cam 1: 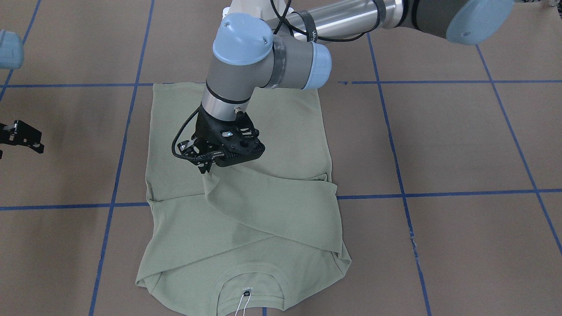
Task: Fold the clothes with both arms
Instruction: 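Lay the sleeve across the shirt body with the left gripper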
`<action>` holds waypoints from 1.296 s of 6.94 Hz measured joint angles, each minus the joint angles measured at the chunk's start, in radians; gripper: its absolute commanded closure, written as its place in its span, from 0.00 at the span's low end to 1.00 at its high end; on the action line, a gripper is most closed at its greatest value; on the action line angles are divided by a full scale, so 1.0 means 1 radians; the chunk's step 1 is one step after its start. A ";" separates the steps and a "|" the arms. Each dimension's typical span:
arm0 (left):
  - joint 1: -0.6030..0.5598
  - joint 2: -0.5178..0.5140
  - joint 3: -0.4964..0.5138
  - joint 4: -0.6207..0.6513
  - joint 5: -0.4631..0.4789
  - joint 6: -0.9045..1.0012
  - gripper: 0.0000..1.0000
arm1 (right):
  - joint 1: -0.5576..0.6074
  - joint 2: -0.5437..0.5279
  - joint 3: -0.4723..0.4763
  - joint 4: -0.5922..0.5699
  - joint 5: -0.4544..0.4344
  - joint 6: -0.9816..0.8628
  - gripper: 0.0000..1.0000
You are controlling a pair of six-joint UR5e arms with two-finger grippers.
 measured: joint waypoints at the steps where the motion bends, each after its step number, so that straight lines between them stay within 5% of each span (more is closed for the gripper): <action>1: 0.015 -0.011 0.064 -0.053 0.030 -0.017 1.00 | 0.000 0.000 0.001 0.000 0.005 0.001 0.00; 3: 0.061 -0.040 0.124 -0.082 0.095 -0.042 1.00 | 0.001 0.000 -0.001 0.000 0.008 0.002 0.00; 4: 0.091 -0.074 0.162 -0.084 0.121 -0.081 0.74 | 0.001 0.000 -0.003 0.000 0.008 0.003 0.00; 5: 0.129 -0.112 0.201 -0.087 0.159 -0.142 0.07 | 0.000 0.001 -0.003 0.000 0.008 0.004 0.00; 6: 0.156 -0.130 0.219 -0.107 0.190 -0.193 0.00 | 0.000 0.001 -0.003 0.000 0.009 0.004 0.00; 9: 0.182 -0.118 0.222 -0.229 0.252 -0.197 0.00 | -0.001 0.004 0.004 0.001 0.009 0.008 0.00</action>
